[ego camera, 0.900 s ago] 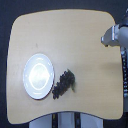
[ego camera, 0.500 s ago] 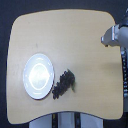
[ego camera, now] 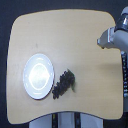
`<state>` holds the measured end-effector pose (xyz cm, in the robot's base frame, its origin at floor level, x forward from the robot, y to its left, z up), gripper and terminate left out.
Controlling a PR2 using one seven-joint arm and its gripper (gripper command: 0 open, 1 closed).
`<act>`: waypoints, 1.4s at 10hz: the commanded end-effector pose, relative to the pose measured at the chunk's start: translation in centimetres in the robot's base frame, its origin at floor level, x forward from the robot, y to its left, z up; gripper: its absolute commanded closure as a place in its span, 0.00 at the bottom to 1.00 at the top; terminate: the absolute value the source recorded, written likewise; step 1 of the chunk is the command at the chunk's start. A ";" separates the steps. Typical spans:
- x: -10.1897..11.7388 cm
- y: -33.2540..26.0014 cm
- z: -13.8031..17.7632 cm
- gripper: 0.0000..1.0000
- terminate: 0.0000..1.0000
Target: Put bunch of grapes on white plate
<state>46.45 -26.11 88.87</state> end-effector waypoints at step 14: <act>-11.8 23.7 -9.6 0.00 0.00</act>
<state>35.87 -6.67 82.63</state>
